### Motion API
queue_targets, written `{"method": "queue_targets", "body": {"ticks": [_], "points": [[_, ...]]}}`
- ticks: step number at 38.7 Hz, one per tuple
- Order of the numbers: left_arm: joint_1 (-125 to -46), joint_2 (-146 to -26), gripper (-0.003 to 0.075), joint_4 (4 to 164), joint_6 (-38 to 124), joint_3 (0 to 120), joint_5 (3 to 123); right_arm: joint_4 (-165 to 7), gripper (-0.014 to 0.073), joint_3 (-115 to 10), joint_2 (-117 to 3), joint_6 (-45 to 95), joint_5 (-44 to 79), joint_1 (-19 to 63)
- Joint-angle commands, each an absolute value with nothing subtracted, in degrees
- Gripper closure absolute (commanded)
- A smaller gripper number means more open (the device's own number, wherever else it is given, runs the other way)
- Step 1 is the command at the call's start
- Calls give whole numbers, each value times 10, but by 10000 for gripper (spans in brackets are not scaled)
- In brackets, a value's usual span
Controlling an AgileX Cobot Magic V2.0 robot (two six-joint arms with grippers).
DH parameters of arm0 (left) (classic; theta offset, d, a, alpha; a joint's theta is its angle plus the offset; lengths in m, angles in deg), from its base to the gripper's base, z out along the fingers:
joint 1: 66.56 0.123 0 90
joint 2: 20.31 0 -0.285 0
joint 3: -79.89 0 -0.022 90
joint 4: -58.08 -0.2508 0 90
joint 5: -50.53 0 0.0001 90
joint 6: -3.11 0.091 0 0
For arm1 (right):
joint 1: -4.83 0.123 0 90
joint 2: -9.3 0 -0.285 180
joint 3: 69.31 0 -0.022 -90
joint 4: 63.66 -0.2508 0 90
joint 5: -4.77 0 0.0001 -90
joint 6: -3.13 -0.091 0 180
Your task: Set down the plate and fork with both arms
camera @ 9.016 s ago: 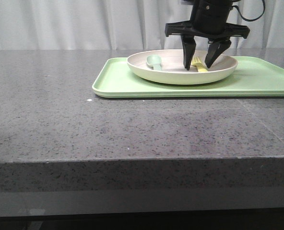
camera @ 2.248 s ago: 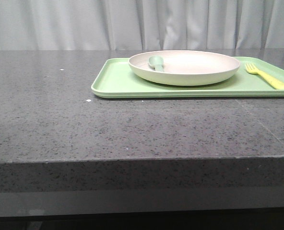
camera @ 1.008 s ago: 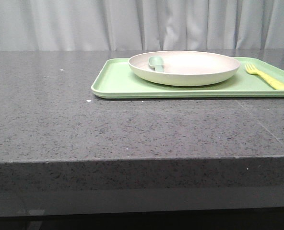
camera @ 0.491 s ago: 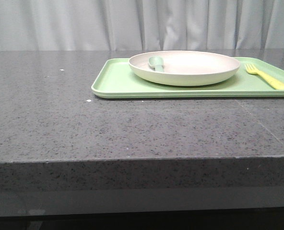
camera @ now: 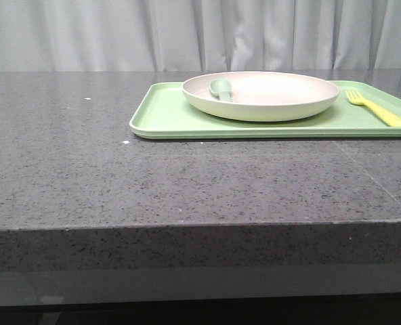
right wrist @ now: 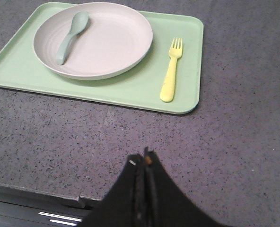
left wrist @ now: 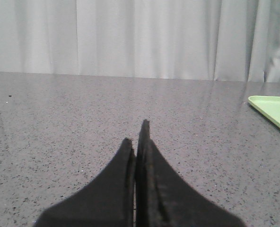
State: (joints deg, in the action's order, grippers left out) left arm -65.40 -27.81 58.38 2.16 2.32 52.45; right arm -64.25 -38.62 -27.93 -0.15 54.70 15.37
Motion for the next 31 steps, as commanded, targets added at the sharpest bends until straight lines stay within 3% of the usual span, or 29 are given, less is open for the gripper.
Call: {"method": "queue_targets", "body": {"ticks": [1,12,31], "points": [[-654,-264,738,588,14,22,475,-637,662,-401,-282,5,508,154],[-654,-266,738,588,14,22,477,-620,662,-368,-254,5,481,142],[-654,-266,738,588,14,22,477,-616,662,23,-40,5,27,95]]}}
